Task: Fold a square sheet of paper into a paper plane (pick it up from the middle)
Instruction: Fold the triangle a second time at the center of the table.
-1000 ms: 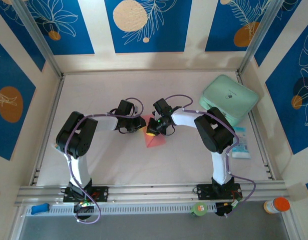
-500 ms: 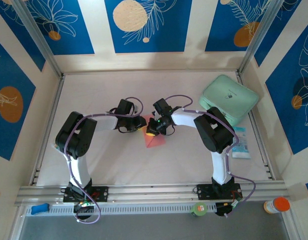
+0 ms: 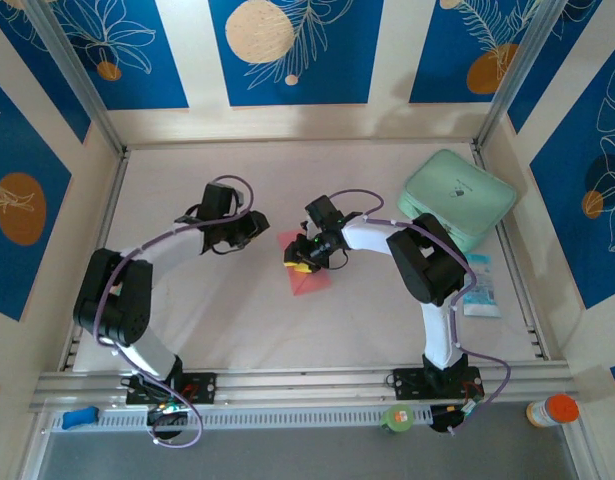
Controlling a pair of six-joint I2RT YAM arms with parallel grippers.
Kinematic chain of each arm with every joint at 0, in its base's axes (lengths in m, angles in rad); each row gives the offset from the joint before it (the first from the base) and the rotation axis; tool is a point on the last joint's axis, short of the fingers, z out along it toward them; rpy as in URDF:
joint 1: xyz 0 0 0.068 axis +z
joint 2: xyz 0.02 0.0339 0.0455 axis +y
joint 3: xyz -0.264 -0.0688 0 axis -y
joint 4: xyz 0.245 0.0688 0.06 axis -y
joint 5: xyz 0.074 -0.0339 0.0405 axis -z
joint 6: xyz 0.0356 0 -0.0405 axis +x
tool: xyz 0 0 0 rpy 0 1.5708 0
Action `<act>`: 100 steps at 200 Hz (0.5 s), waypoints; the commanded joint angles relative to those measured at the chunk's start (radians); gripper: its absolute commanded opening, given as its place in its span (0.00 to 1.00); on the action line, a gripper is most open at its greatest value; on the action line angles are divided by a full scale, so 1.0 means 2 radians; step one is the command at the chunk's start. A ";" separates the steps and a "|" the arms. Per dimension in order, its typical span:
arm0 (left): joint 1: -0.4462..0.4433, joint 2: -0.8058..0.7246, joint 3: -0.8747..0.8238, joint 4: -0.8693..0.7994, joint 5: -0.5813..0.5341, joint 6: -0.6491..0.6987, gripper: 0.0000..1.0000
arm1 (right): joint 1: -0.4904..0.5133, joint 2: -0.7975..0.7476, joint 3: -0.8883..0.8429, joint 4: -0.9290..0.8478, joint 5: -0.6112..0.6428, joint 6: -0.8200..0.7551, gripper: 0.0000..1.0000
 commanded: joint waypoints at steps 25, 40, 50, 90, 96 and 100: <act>-0.004 -0.032 -0.058 0.008 0.025 -0.033 0.30 | -0.006 0.014 -0.016 -0.007 0.002 -0.009 0.36; -0.011 -0.037 -0.073 0.020 0.036 -0.043 0.28 | -0.008 0.012 -0.022 0.003 -0.001 -0.014 0.33; -0.016 -0.038 -0.079 0.025 0.041 -0.049 0.26 | -0.008 0.011 -0.025 0.007 -0.003 -0.018 0.32; -0.039 -0.032 -0.092 0.040 0.052 -0.062 0.21 | -0.014 0.012 -0.036 0.007 -0.001 -0.022 0.21; -0.043 -0.030 -0.093 0.044 0.053 -0.064 0.21 | -0.015 0.013 -0.036 0.006 0.000 -0.022 0.19; -0.045 -0.028 -0.093 0.046 0.054 -0.066 0.21 | -0.015 0.013 -0.036 0.003 0.001 -0.022 0.18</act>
